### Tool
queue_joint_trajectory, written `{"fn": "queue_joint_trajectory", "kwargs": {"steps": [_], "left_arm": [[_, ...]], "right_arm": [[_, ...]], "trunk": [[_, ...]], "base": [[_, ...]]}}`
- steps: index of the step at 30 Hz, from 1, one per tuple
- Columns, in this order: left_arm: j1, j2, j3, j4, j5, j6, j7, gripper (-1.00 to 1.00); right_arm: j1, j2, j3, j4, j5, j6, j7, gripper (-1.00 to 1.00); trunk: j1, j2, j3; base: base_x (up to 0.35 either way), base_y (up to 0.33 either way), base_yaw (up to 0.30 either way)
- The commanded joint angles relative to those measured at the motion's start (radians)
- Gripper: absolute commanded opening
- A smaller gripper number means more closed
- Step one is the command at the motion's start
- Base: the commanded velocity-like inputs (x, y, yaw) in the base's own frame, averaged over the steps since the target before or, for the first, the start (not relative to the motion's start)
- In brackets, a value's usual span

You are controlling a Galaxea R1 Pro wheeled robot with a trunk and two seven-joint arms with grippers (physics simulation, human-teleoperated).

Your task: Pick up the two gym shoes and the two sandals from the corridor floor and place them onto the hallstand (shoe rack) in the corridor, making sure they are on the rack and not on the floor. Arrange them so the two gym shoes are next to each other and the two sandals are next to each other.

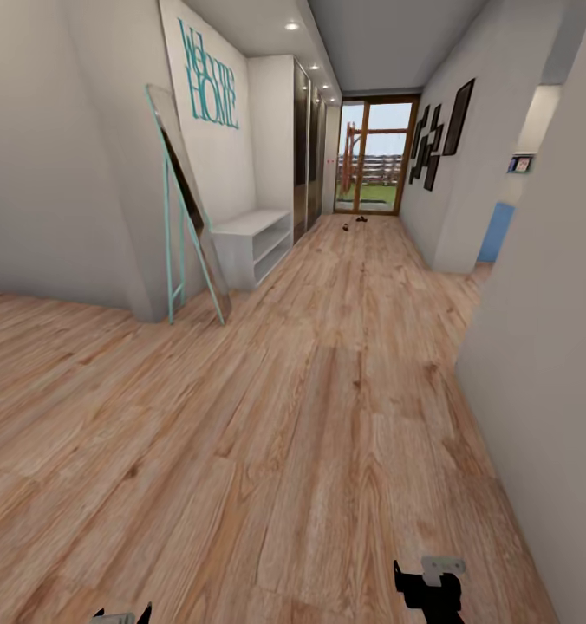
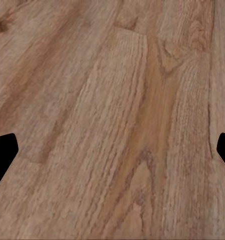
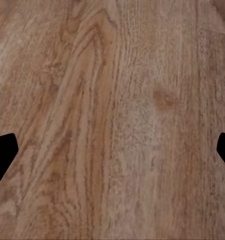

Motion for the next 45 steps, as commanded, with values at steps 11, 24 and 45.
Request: {"fn": "queue_joint_trajectory", "kwargs": {"steps": [11, 24, 45], "left_arm": [[-0.001, 0.0, 0.006, 0.001, -0.01, -0.002, -0.008, 1.0], [-0.001, 0.0, -0.003, -0.001, -0.011, -0.002, -0.009, 1.0], [-0.001, 0.0, 0.005, 0.001, -0.002, -0.003, -0.009, 1.0]], "right_arm": [[-0.001, 0.007, -0.006, 0.003, 0.008, -0.001, -0.008, 1.0], [-0.001, 0.007, -0.006, 0.003, 0.005, -0.001, -0.01, 1.0], [-0.001, 0.011, -0.006, 0.001, 0.003, -0.001, -0.009, 1.0]], "trunk": [[0.0, 0.0, -0.001], [0.0, 0.0, -0.001], [0.0, 0.0, -0.001]], "base": [[0.338, 0.0, 0.0], [0.338, 0.0, 0.0], [0.338, 0.0, -0.13]]}}
